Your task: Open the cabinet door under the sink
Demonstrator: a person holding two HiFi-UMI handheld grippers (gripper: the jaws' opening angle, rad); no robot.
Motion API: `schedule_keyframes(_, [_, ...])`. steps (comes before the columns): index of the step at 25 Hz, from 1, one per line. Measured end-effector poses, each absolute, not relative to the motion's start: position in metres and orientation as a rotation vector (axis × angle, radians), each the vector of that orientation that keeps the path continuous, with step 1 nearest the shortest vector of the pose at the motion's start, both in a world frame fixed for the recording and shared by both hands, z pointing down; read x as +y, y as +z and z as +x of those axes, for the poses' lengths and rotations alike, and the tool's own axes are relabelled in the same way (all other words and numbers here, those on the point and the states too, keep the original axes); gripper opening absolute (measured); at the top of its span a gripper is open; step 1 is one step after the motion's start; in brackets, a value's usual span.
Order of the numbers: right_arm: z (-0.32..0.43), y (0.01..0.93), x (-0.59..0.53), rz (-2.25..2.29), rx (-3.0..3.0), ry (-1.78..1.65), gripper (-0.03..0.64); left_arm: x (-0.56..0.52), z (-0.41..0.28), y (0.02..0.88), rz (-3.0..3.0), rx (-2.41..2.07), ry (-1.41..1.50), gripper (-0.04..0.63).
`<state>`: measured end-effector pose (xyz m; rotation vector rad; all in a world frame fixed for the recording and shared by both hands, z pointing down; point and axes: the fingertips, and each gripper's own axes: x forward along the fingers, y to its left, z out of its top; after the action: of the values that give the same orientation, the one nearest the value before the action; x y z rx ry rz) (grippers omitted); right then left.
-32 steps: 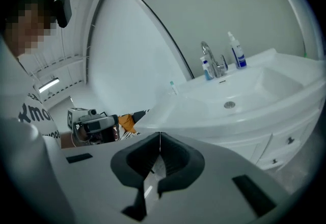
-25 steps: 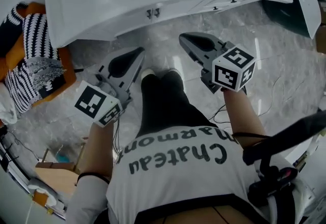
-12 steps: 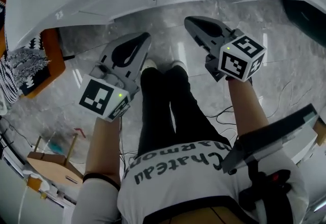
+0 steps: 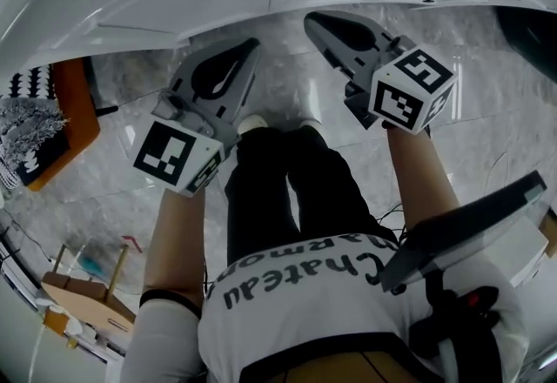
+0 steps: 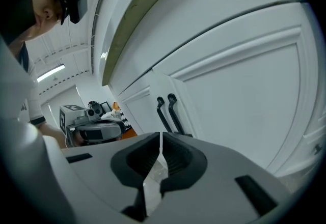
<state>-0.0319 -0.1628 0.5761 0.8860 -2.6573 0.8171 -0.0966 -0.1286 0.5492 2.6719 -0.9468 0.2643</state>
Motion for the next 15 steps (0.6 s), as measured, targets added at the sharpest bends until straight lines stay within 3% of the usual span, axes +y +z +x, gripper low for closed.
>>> schedule_keyframes(6, [-0.041,0.574,-0.189,0.898,-2.772,0.708,0.022,-0.161,-0.090,0.565,2.679,-0.960,0.205,0.008])
schedule_keyframes(8, [-0.045,0.573,-0.192,0.882,-2.783,0.657,0.135,-0.170,-0.088,0.568,2.672,-0.978,0.199,0.013])
schedule_keyframes(11, [-0.048,0.573,-0.196,0.856,-2.787,0.588,0.130,-0.183,-0.085,0.570,2.659,-0.998,0.195,0.135])
schedule_keyframes(15, [-0.049,0.573,-0.198,0.836,-2.787,0.531,0.120,-0.196,-0.083,0.572,2.639,-0.997,0.179,0.146])
